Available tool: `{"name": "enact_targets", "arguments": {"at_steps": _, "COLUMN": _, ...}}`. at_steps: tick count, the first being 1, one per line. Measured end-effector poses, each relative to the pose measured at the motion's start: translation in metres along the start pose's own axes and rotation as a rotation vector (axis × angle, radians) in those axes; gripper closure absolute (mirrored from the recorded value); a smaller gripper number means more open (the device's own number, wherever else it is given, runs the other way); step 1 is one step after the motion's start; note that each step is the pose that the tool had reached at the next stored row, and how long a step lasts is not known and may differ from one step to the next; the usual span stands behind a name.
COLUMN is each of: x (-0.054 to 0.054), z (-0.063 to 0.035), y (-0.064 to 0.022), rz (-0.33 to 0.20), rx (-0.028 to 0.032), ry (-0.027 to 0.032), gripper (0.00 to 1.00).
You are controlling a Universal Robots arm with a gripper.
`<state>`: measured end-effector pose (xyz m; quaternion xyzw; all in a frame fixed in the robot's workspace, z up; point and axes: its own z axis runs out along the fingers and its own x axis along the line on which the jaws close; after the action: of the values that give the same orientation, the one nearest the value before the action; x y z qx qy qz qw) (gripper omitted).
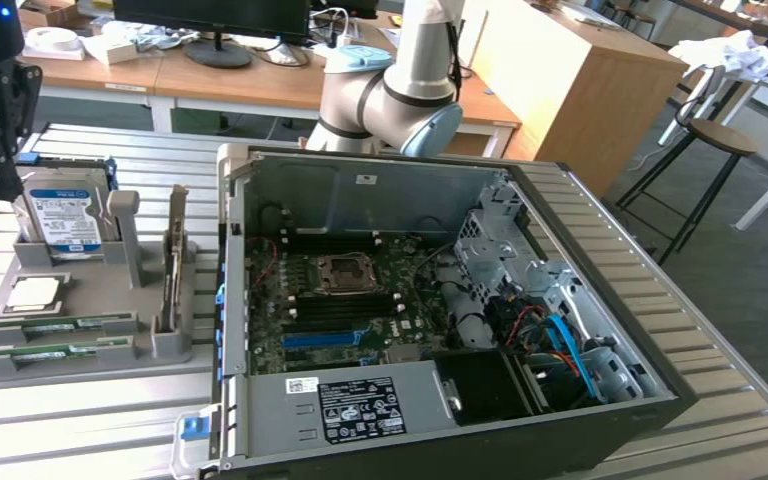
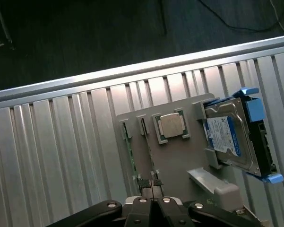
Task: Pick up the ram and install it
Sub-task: 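Pick up the ram and move it above insertion slot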
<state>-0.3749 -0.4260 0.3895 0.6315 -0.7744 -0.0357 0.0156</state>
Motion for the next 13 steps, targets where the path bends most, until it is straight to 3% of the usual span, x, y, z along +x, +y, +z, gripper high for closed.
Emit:
{"name": "enact_targets", "arguments": {"at_steps": 5, "x": 0.0, "z": 0.0003, "y": 0.0, "rz": -0.063, "rx": -0.0014, "ry": 0.0047, "gripper": 0.9}}
{"name": "enact_targets", "arguments": {"at_steps": 11, "x": 0.0, "z": 0.0003, "y": 0.0, "rz": -0.065, "rx": -0.0014, "ry": 0.0049, "gripper": 0.9}}
{"name": "enact_targets", "arguments": {"at_steps": 13, "x": 0.0, "z": 0.0003, "y": 0.0, "rz": -0.065, "rx": 0.0011, "ry": 0.0046, "gripper": 0.9}}
